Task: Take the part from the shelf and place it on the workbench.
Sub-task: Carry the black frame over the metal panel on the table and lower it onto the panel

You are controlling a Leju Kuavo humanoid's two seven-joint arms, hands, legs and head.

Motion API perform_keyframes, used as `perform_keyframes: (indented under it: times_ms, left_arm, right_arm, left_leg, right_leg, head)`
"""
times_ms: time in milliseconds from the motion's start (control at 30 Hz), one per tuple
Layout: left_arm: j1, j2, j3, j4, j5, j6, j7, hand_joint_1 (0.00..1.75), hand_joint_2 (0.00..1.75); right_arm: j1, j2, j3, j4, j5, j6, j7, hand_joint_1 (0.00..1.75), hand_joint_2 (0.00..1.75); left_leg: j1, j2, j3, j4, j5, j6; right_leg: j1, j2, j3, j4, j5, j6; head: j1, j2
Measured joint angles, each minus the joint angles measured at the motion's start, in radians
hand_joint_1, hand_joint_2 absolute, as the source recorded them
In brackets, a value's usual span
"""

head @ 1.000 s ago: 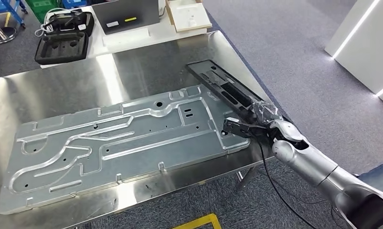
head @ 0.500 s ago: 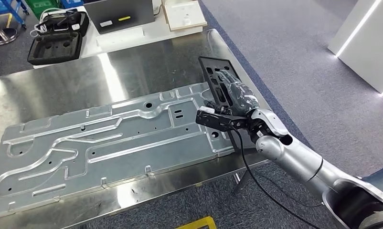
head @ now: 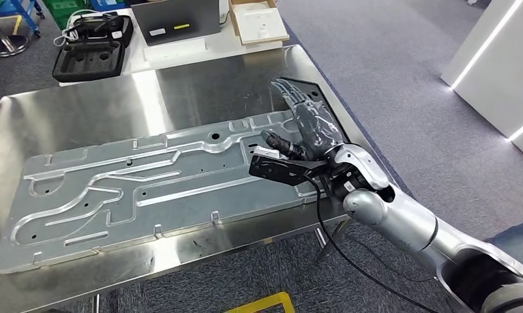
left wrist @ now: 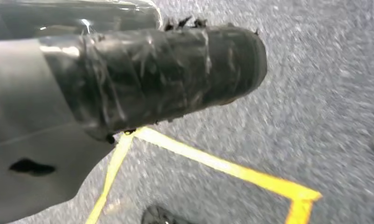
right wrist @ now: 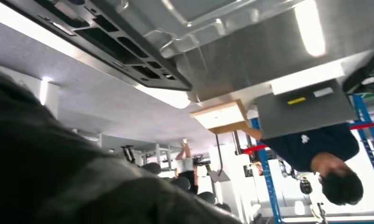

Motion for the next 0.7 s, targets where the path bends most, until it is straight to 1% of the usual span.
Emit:
perform_keyframes:
  times_ms: [33,67,100,133,167,200,233,267,300,333,367,400,433,467,500,533,600,633,667,700]
  left_arm:
    - [0.0,0.0,0.0,0.0,0.0,0.002,0.001,0.0,0.0]
    - [0.001,-0.001,0.0,0.0,0.0,0.004,0.002,0.0,0.0]
    - [0.001,-0.001,0.0,0.0,0.0,0.005,0.003,0.0,0.0]
    - [0.001,-0.001,0.0,0.0,0.0,0.007,0.004,0.0,0.0]
    - [0.001,-0.001,0.0,0.0,0.0,0.008,0.004,0.0,0.0]
    - [0.002,-0.002,0.0,0.0,0.0,0.01,0.004,0.0,0.0]
    - [0.002,-0.002,0.0,0.0,0.001,0.012,0.004,0.0,0.0]
    - [0.002,-0.003,0.0,0.0,0.001,0.014,0.004,0.0,0.0]
    - [0.002,-0.004,0.0,0.0,0.002,0.014,0.005,0.0,0.0]
    - [0.002,-0.004,0.0,0.0,0.002,0.015,0.006,0.0,0.0]
    - [0.003,-0.005,0.0,0.0,0.003,0.016,0.006,0.0,0.0]
    - [0.004,-0.006,0.0,0.0,0.003,0.016,0.008,0.0,0.0]
    - [0.006,-0.006,0.0,0.0,0.004,0.018,0.009,0.0,0.0]
    - [0.007,-0.006,0.0,0.0,0.006,0.019,0.01,0.0,0.0]
    - [0.008,-0.007,0.0,0.0,0.009,0.021,0.011,0.0,0.0]
    - [0.008,-0.008,0.0,0.0,0.013,0.023,0.012,0.0,0.0]
    - [0.008,-0.01,0.0,0.0,0.018,0.028,0.013,0.0,0.0]
    - [0.009,-0.01,0.0,0.0,0.02,0.029,0.013,0.0,0.0]
    - [0.009,-0.01,0.0,0.0,0.02,0.03,0.013,0.0,0.0]
    - [0.008,-0.011,0.0,0.0,0.021,0.031,0.013,0.0,0.0]
  right_arm:
    - [0.0,0.0,0.0,-0.003,0.0,-0.004,0.0,0.0,0.0]
    - [0.0,0.0,0.0,-0.007,0.0,-0.007,0.0,0.0,0.0]
    - [0.0,0.0,0.0,-0.011,0.0,-0.012,0.002,0.0,0.0]
    - [0.001,0.0,0.0,-0.016,0.0,-0.017,0.004,0.0,0.0]
    - [0.002,0.0,0.0,-0.021,0.0,-0.024,0.008,0.0,0.0]
    - [0.003,0.0,0.0,-0.026,-0.001,-0.032,0.012,0.0,0.0]
    - [0.003,-0.001,0.0,-0.033,-0.004,-0.042,0.015,0.0,0.0]
    - [0.004,-0.001,0.0,-0.04,-0.01,-0.053,0.018,0.0,0.0]
    - [0.006,-0.003,-0.001,-0.048,-0.019,-0.065,0.02,0.0,0.0]
    - [0.01,-0.006,-0.003,-0.057,-0.03,-0.079,0.022,0.0,0.0]
    - [0.015,-0.01,-0.007,-0.067,-0.044,-0.094,0.023,0.0,0.0]
    - [0.023,-0.013,-0.012,-0.075,-0.061,-0.11,0.024,0.0,0.0]
    - [0.032,-0.015,-0.02,-0.082,-0.082,-0.13,0.025,0.0,0.0]
    - [0.042,-0.016,-0.03,-0.089,-0.107,-0.153,0.027,0.0,0.0]
    - [0.055,-0.017,-0.041,-0.097,-0.136,-0.18,0.028,0.0,0.0]
    - [0.069,-0.017,-0.054,-0.105,-0.164,-0.206,0.028,0.0,0.0]
    - [0.092,-0.017,-0.077,-0.121,-0.206,-0.249,0.027,0.0,0.0]
    - [0.098,-0.017,-0.086,-0.125,-0.219,-0.264,0.025,0.0,0.0]
    - [0.103,-0.017,-0.093,-0.129,-0.231,-0.277,0.022,0.0,0.0]
    - [0.111,-0.017,-0.099,-0.133,-0.242,-0.289,0.019,0.0,0.0]
  left_leg:
    - [0.001,0.002,-0.005,-0.006,0.011,0.006]
    - [-0.002,0.003,-0.014,-0.007,0.019,0.012]
    - [-0.004,0.004,-0.024,-0.005,0.026,0.016]
    - [-0.007,0.004,-0.035,-0.002,0.032,0.018]
    - [-0.009,0.004,-0.046,0.002,0.037,0.019]
    - [-0.01,0.004,-0.057,0.007,0.042,0.019]
    - [-0.01,0.004,-0.068,0.014,0.045,0.018]
    - [-0.011,0.004,-0.078,0.023,0.048,0.016]
    - [-0.012,0.004,-0.087,0.032,0.051,0.013]
    - [-0.013,0.004,-0.093,0.039,0.054,0.009]
    - [-0.014,0.004,-0.098,0.042,0.059,0.004]
    - [-0.014,0.003,-0.1,0.043,0.066,-0.001]
    - [-0.014,0.002,-0.102,0.042,0.071,-0.007]
    - [-0.013,0.001,-0.109,0.046,0.064,-0.014]
    - [-0.011,0.0,-0.118,0.064,0.039,-0.022]
    - [-0.007,-0.001,-0.13,0.1,-0.002,-0.031]
    - [0.008,-0.002,-0.154,0.213,-0.101,-0.05]
    - [0.014,-0.002,-0.161,0.268,-0.132,-0.057]
    - [0.021,-0.001,-0.16,0.308,-0.143,-0.064]
    - [0.027,-0.001,-0.146,0.318,-0.133,-0.07]
  right_leg:
    - [0.002,0.0,-0.012,0.046,-0.045,-0.003]
    - [0.007,0.0,-0.028,0.107,-0.092,-0.005]
    - [0.009,0.001,-0.041,0.168,-0.129,-0.006]
    - [0.012,0.001,-0.044,0.209,-0.147,-0.006]
    - [0.014,0.001,-0.033,0.22,-0.147,-0.006]
    - [0.016,0.001,-0.002,0.192,-0.129,-0.006]
    - [0.016,0.0,0.044,0.131,-0.104,-0.007]
    - [0.018,-0.001,0.092,0.059,-0.088,-0.009]
    - [0.02,-0.002,0.13,0.001,-0.076,-0.013]
    - [0.023,-0.002,0.152,-0.038,-0.072,-0.017]
    - [0.026,-0.002,0.157,-0.053,-0.073,-0.022]
    - [0.027,-0.001,0.153,-0.053,-0.065,-0.028]
    - [0.023,-0.001,0.147,-0.058,-0.058,-0.033]
    - [0.02,-0.001,0.141,-0.061,-0.048,-0.038]
    - [0.015,-0.002,0.134,-0.066,-0.037,-0.044]
    - [0.011,-0.003,0.124,-0.069,-0.025,-0.048]
    - [0.009,-0.002,0.101,-0.07,-0.005,-0.052]
    - [0.008,-0.002,0.088,-0.069,0.004,-0.05]
    - [0.006,-0.001,0.074,-0.068,0.014,-0.048]
    - [0.003,0.0,0.061,-0.068,0.024,-0.043]
  head:
    - [0.001,0.0]
    - [0.002,0.0]
    - [0.002,0.0]
    - [0.002,0.0]
    - [0.002,0.0]
    - [0.002,0.0]
    - [0.002,0.0]
    - [0.002,0.0]
    - [0.001,0.0]
    - [0.001,0.0]
    - [0.001,0.0]
    - [0.001,0.0]
    - [0.002,0.0]
    - [0.001,0.0]
    - [0.001,0.0]
    - [0.0,0.0]
    - [-0.002,0.0]
    - [-0.002,0.0]
    - [-0.002,0.0]
    - [-0.002,0.0]
